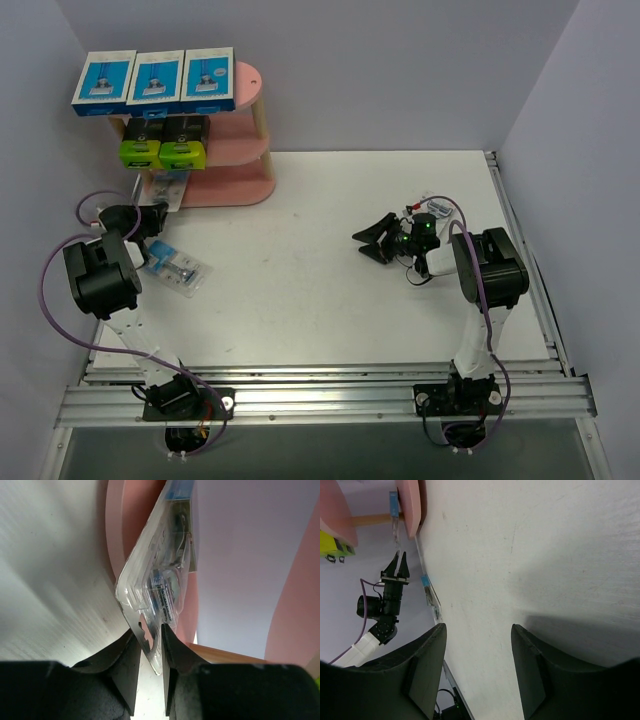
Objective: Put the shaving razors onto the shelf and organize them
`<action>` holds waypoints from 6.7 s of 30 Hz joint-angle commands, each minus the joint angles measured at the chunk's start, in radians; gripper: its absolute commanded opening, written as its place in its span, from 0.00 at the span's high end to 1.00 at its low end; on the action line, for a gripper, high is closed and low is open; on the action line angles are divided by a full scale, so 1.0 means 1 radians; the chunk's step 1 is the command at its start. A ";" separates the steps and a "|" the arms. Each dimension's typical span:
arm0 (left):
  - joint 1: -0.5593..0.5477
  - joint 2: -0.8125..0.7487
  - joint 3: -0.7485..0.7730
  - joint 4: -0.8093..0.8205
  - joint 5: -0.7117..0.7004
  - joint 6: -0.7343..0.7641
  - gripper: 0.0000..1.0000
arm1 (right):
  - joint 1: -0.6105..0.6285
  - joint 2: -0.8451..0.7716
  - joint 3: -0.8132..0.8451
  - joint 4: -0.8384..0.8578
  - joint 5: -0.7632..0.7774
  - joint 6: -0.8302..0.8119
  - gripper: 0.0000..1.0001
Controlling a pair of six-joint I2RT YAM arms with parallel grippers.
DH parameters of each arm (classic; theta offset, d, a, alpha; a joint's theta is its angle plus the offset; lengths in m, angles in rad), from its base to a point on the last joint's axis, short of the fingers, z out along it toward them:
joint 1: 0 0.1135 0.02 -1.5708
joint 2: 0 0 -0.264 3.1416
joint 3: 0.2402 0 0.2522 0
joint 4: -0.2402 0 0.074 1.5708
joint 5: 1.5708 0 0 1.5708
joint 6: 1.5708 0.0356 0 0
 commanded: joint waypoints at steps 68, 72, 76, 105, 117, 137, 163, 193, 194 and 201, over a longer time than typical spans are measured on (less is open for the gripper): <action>-0.056 0.069 0.198 -0.166 -0.056 0.110 0.37 | -0.027 0.051 0.041 -0.008 -0.039 -0.063 0.49; -0.059 0.077 0.224 -0.181 -0.054 0.122 0.37 | -0.025 0.051 0.043 -0.007 -0.040 -0.063 0.49; -0.061 0.093 0.247 -0.200 -0.054 0.136 0.37 | -0.025 0.049 0.044 -0.013 -0.043 -0.068 0.49; -0.052 0.015 0.204 -0.291 -0.010 0.213 0.06 | -0.025 -0.076 -0.006 -0.085 -0.023 -0.092 0.46; -0.050 -0.190 -0.003 -0.319 0.001 0.224 0.06 | -0.001 -0.221 -0.076 -0.158 0.013 -0.126 0.45; -0.252 -0.896 -0.350 -0.567 -0.129 0.423 0.06 | 0.231 -0.391 0.133 -0.657 0.256 -0.345 0.39; -0.948 -1.086 -0.138 -0.914 -0.425 1.120 0.06 | -0.375 -0.534 0.122 -0.983 0.494 -0.499 0.42; -0.935 -1.097 -0.115 -0.954 -0.433 1.133 0.06 | -0.346 -0.126 0.239 -0.763 0.412 -0.445 0.50; -0.934 -1.095 -0.117 -0.957 -0.442 1.132 0.06 | -0.341 -0.123 0.240 -0.760 0.412 -0.442 0.52; -0.931 -1.085 -0.118 -0.957 -0.468 1.129 0.06 | -0.289 -0.133 0.274 -0.778 0.408 -0.442 0.89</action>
